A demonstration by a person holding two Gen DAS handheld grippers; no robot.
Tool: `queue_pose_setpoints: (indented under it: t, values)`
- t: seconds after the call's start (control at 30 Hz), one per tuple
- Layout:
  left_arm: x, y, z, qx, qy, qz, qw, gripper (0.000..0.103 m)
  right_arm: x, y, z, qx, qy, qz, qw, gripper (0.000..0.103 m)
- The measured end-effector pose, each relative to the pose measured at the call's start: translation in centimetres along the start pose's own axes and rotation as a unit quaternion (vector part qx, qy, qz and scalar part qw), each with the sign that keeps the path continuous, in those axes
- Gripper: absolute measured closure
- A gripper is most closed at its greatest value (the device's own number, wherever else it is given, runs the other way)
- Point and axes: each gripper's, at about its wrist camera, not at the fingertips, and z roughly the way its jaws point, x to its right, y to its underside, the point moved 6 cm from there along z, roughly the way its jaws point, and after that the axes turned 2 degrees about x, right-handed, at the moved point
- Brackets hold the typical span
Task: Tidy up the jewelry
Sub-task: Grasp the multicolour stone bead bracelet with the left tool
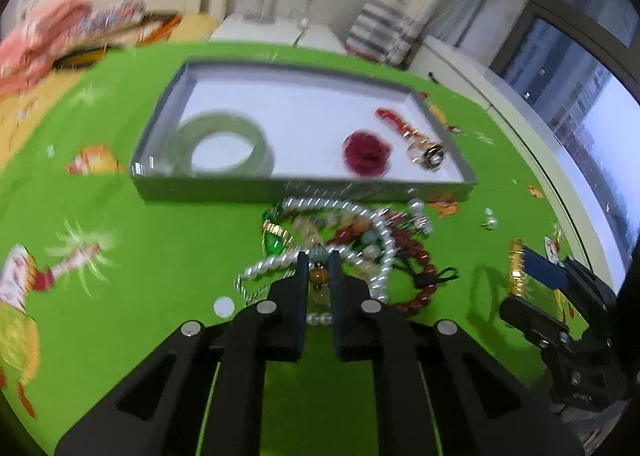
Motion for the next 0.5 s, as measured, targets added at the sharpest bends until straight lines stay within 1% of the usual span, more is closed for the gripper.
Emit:
queue_pose_setpoints:
  t: [0.13,0.23,0.37,0.5]
  values:
    - [1.5,-1.9,-2.3,0.034,-0.003,0.043,0.9985,0.093,0.2,-0.3,0.0,0.000,0.010,0.001,1.000,0.047]
    - [2.0,-3.3,-3.3,0.046,-0.003,0.062,0.9970,0.093,0.0,-0.8,-0.1,0.001,0.013,-0.005,1.000,0.047]
    - [2.4,-5.0,-4.4,0.055,-0.004,0.080,0.9953,0.093,0.0,-1.5,0.1,-0.003,0.018,-0.012,1.000,0.047]
    - [2.7,-6.4,-5.1,0.057,-0.004,0.097,0.9936,0.093,0.1,-2.3,1.1,-0.016,0.019,-0.020,0.999,0.047]
